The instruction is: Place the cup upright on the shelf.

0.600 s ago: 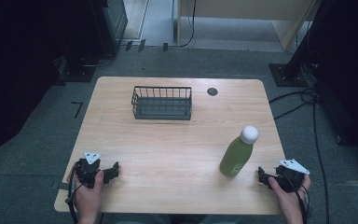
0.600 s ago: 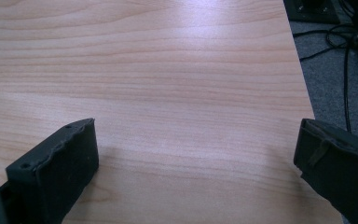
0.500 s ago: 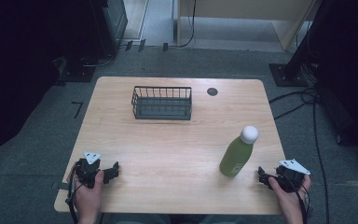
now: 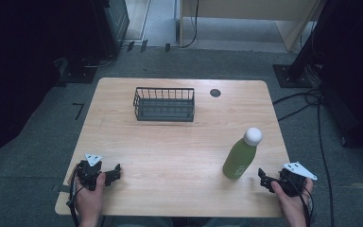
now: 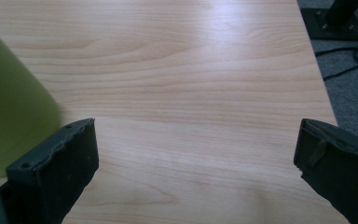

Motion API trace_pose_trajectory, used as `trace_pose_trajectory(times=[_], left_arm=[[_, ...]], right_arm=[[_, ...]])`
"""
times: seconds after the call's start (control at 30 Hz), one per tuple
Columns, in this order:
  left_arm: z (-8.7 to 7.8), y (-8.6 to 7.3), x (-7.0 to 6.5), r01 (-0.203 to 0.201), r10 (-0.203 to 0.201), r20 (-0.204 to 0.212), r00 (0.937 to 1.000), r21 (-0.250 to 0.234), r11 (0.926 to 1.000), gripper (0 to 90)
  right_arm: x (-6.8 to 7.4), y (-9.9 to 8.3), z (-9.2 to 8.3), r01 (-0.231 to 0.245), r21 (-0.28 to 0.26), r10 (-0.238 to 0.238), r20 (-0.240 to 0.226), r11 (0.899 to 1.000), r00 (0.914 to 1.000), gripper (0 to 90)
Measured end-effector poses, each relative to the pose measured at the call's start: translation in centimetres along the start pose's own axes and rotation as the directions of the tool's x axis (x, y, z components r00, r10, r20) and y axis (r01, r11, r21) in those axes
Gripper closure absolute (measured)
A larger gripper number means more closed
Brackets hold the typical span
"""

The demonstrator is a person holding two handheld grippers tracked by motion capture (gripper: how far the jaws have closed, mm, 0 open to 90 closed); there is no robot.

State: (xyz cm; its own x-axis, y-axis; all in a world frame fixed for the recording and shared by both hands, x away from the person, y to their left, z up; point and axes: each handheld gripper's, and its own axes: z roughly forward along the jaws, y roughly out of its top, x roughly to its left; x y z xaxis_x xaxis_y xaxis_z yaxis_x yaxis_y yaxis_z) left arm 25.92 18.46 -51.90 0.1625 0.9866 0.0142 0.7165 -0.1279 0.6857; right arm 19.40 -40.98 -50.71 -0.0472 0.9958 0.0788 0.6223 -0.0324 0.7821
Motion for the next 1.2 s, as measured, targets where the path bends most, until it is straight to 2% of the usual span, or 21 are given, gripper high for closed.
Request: trace_pose_trajectory(times=[0.13,0.17,0.23,0.5,0.6,0.73,0.9,1.07,1.13,1.2], left_arm=[[0.0,0.0,0.0,0.0,0.0,0.0,1.0,0.0,1.0,0.0],[0.0,0.0,0.0,0.0,0.0,0.0,1.0,0.0,1.0,0.0],[0.0,0.0,0.0,0.0,0.0,0.0,1.0,-0.001,1.0,0.0],[0.0,0.0,0.0,0.0,0.0,0.0,1.0,-0.001,1.0,0.0],[0.0,0.0,0.0,0.0,0.0,0.0,1.0,0.0,1.0,0.0],[0.0,0.0,0.0,0.0,0.0,0.0,1.0,0.0,1.0,0.0],[0.0,0.0,0.0,0.0,0.0,0.0,1.0,0.0,1.0,0.0],[0.0,0.0,0.0,-0.001,0.001,0.0,1.0,0.0,1.0,0.0],[0.0,0.0,0.0,0.0,0.0,0.0,1.0,0.0,1.0,0.0],[0.0,0.0,0.0,-0.001,0.001,0.0,1.0,0.0,1.0,0.0]], right_arm=[[0.7,0.2,-0.3,0.003,-0.009,-0.003,-0.034,1.0,0.9994,0.0],[1.2,0.2,-0.4,0.017,-0.007,-0.018,-0.054,1.0,0.9984,0.0],[1.3,0.2,-0.5,0.02,-0.007,-0.02,-0.058,1.0,0.9981,0.0],[2.9,0.3,-0.7,0.066,-0.007,-0.067,-0.125,0.998,0.9899,0.0],[3.7,0.3,-0.9,0.088,-0.014,-0.089,-0.162,0.996,0.9827,0.0],[4.2,0.3,-0.9,0.101,-0.01,-0.102,-0.187,0.995,0.977,0.1],[4.8,0.3,-0.9,0.117,-0.011,-0.117,-0.207,0.993,0.9713,0.1],[5.6,0.4,-1.0,0.133,-0.024,-0.135,-0.245,0.991,0.9601,0.1],[5.7,0.4,-1.1,0.133,-0.025,-0.135,-0.248,0.991,0.9593,0.2],[6.2,0.5,-1.1,0.136,-0.033,-0.14,-0.256,0.99,0.9565,3.1]])
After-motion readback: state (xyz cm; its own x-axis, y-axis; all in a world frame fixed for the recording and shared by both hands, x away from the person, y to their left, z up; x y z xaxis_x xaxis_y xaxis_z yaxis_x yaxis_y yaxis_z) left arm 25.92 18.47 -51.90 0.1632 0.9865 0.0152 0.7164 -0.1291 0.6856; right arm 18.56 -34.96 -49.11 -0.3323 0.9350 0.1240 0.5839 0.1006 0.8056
